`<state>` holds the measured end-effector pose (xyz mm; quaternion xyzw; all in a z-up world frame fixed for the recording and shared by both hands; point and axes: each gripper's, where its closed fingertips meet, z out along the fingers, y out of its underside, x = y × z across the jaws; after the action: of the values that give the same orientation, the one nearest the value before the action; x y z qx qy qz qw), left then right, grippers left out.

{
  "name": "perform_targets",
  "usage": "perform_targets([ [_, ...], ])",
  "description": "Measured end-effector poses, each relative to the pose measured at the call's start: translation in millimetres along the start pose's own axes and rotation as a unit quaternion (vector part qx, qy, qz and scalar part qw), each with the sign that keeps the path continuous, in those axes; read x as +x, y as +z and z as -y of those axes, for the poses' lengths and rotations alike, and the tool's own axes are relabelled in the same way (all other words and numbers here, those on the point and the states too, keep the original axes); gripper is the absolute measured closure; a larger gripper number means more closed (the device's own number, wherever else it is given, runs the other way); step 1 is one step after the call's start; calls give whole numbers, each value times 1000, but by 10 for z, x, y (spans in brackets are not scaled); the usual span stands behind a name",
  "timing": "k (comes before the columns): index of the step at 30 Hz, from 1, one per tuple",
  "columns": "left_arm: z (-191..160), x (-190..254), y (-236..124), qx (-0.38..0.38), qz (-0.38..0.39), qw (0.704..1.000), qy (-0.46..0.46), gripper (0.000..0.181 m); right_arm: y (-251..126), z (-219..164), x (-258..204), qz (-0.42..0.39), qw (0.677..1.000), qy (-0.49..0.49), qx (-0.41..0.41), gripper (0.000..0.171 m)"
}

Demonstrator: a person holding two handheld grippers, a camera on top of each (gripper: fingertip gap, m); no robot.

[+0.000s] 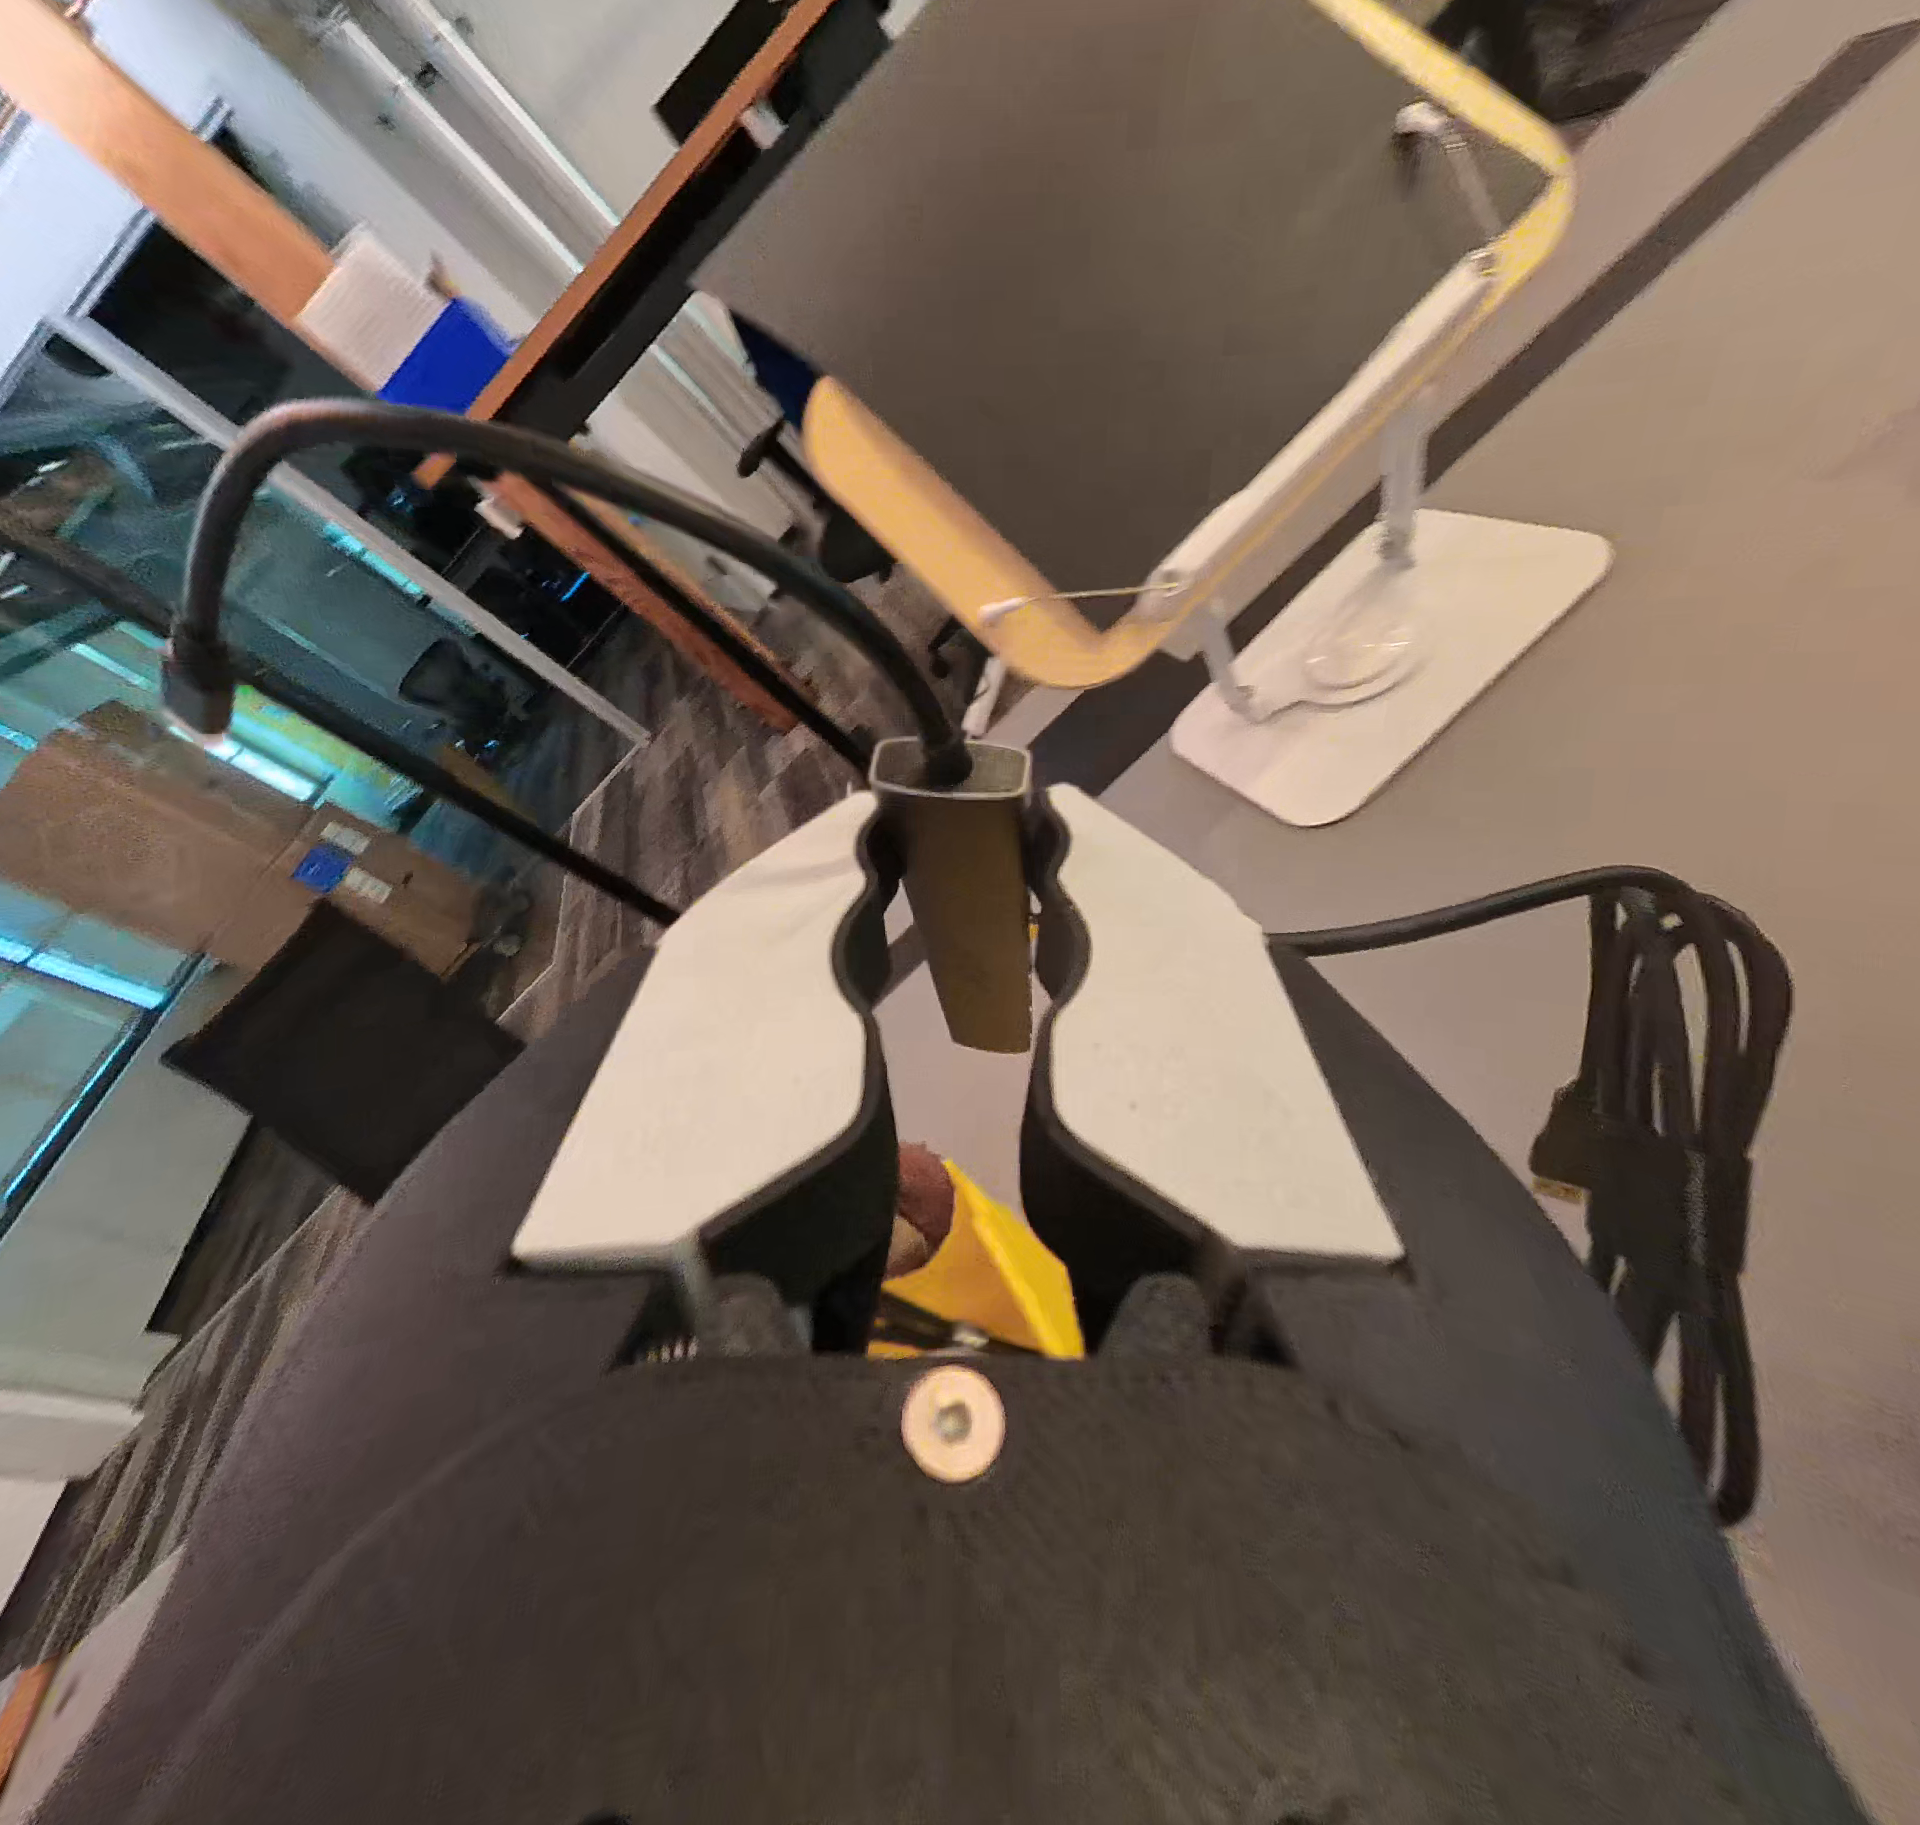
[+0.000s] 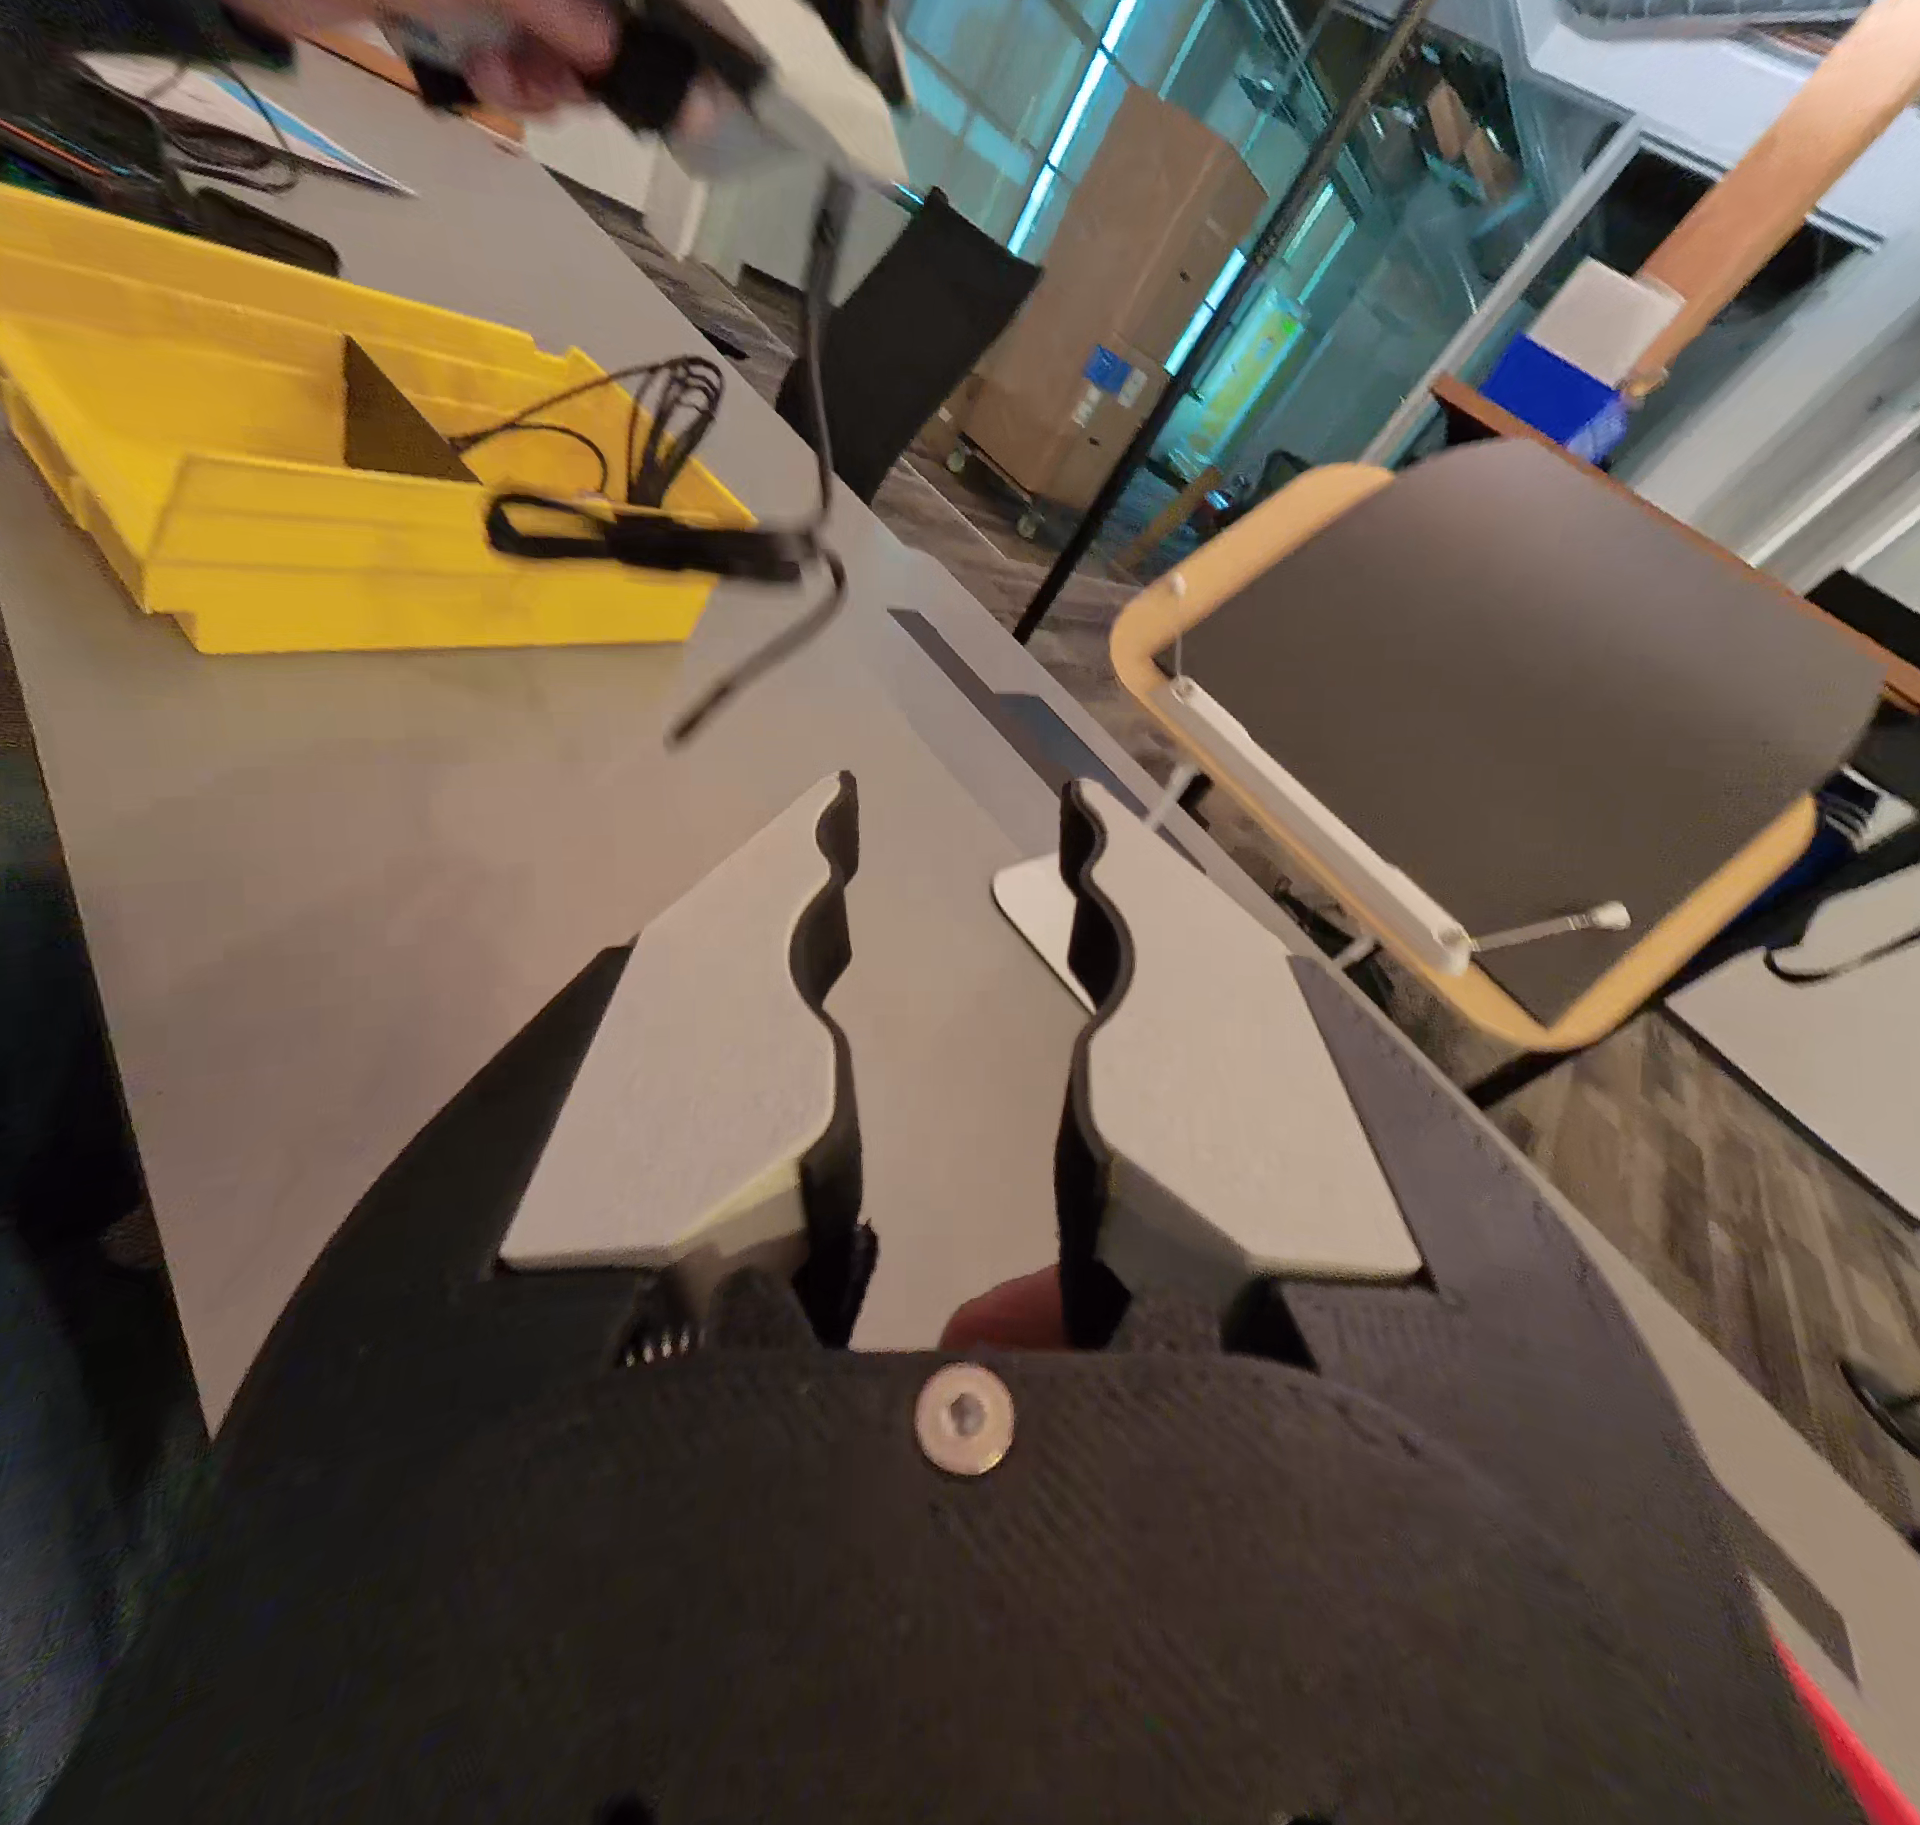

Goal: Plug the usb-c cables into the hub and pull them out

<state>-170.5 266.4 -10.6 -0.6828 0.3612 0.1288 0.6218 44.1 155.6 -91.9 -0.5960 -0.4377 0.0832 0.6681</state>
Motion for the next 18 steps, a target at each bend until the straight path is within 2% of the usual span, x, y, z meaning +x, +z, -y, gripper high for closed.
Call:
perform_targets([
  [5,179,683,153,20,-55,998,-16,157,514,206,-169,21,1000,-21,6,137],
  [9,276,1045,225,28,-75,997,-9,157,926,125,-300,69,997,21,-10,145],
  [11,303,1218,231,29,-94,995,-10,158,1074,47,-300,68,997,20,-19,153],
  [13,282,1368,243,22,-108,994,-8,157,1161,-23,-340,82,996,13,-27,166],
  [16,202,1421,283,11,-104,994,14,157,1210,-126,-389,104,994,13,-39,170],
  [18,152,1468,300,6,-131,991,-3,157,1203,-171,-429,140,988,44,-39,171],
])
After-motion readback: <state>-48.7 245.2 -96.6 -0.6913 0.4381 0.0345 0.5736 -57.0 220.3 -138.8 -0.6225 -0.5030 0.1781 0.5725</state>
